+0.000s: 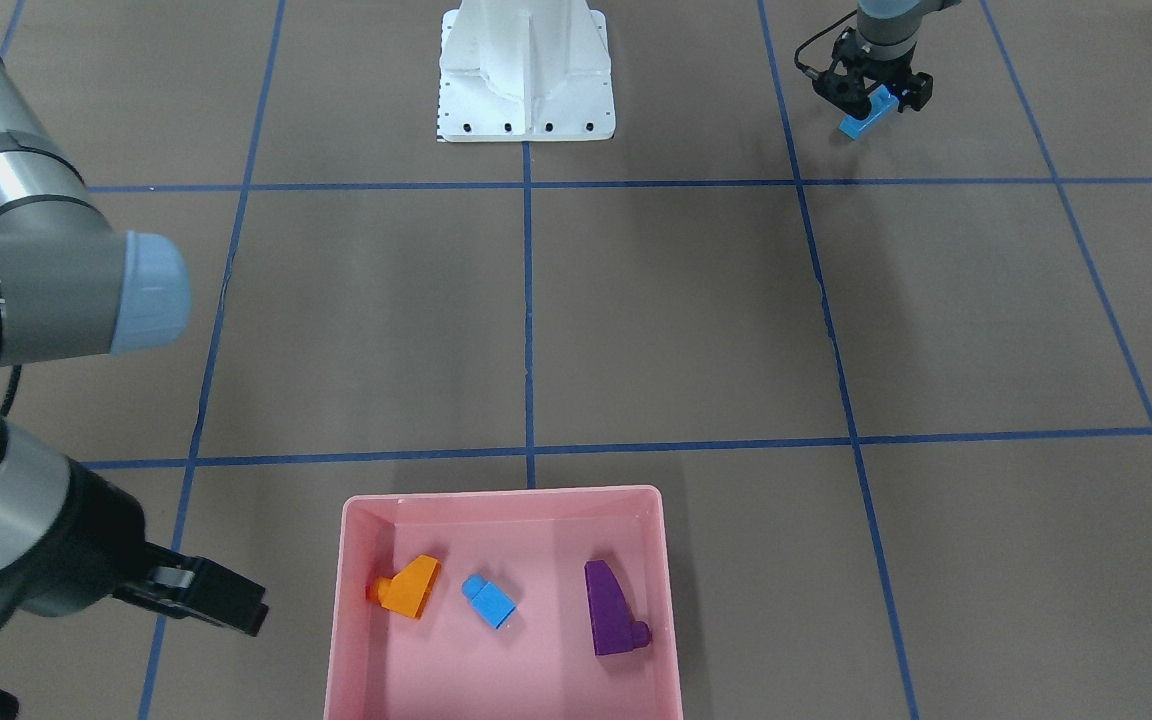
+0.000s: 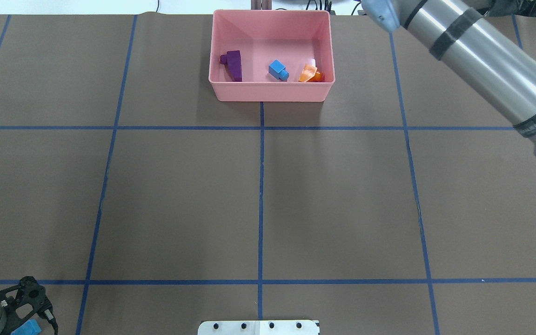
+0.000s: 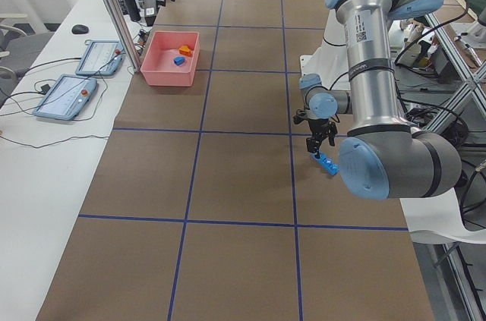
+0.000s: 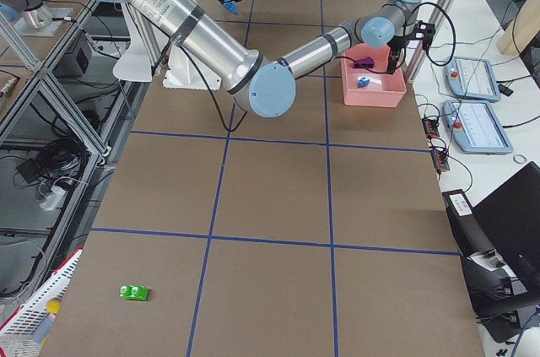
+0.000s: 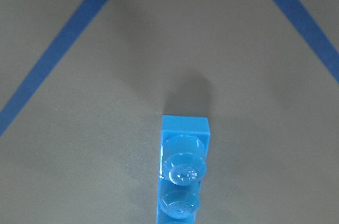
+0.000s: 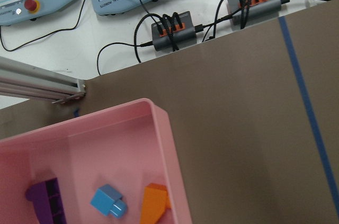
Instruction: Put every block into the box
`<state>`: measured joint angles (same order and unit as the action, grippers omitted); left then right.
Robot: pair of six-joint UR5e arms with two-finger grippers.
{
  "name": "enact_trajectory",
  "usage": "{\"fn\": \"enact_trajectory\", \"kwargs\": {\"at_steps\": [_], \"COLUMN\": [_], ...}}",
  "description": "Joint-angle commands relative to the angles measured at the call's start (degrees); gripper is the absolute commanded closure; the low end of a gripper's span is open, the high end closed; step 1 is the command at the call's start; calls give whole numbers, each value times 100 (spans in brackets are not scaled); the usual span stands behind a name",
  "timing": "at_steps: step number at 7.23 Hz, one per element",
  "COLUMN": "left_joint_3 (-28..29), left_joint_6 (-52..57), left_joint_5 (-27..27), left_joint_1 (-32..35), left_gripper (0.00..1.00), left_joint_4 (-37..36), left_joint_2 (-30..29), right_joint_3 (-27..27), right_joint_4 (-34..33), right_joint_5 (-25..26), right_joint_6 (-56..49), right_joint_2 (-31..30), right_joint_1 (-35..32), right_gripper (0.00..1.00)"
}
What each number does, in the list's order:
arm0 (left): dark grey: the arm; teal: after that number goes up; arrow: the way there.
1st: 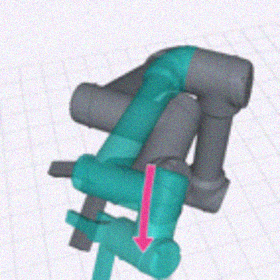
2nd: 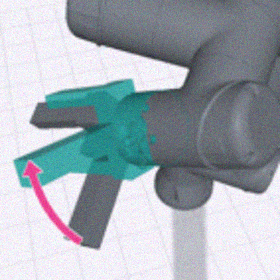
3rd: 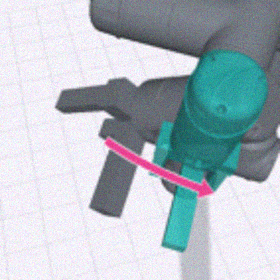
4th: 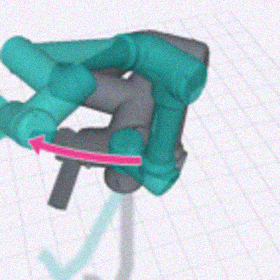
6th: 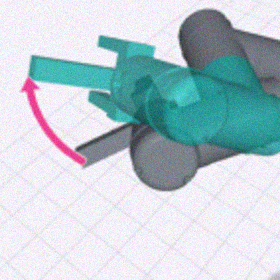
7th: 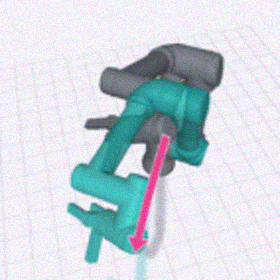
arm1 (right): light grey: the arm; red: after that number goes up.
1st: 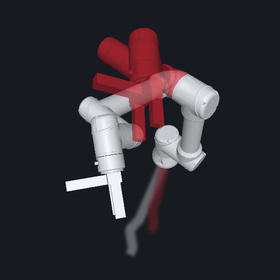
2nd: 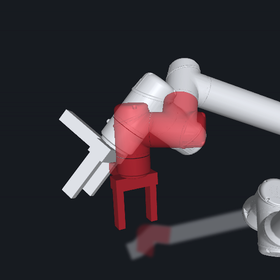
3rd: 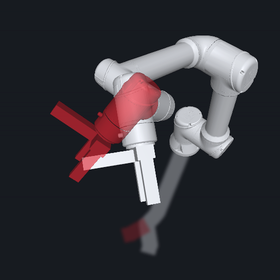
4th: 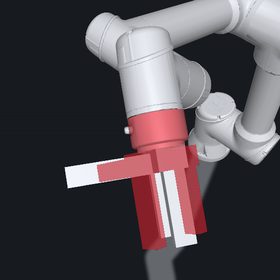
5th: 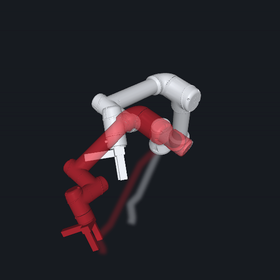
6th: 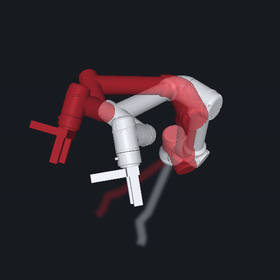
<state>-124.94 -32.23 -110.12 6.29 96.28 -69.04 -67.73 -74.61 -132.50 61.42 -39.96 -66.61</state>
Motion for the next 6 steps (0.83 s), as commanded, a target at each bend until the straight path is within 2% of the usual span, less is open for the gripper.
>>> {"fn": "enact_trajectory", "kwargs": {"at_steps": [1,2,3,4,5,6], "left_joint_3": [286,286,234,234,225,164], "left_joint_6": [-12,-12,-29,-29,-29,-29], "left_joint_5": [26,26,8,-9,-9,-44], "left_joint_1": [-31,-22,-22,-22,-13,4], "left_gripper": [3,14,56,80,100,100], "left_joint_4": [409,409,409,418,409,418], "left_joint_2": [-22,-13,-4,-4,22,31], "right_joint_3": [-993,-1241,-1347,-1383,-1384,-1445], "right_joint_4": [-18,-18,-18,-10,-9,-9], "right_joint_5": [-171,-171,-171,-171,-171,-171], "right_joint_6": [-568,-587,-588,-596,-614,-614], "right_joint_2": [-1211,-1468,-1575,-1629,-1638,-1751], "right_joint_1": [-247,-247,-247,-239,-256,-265], "right_gripper": [0,0,0,0,0,0]}}
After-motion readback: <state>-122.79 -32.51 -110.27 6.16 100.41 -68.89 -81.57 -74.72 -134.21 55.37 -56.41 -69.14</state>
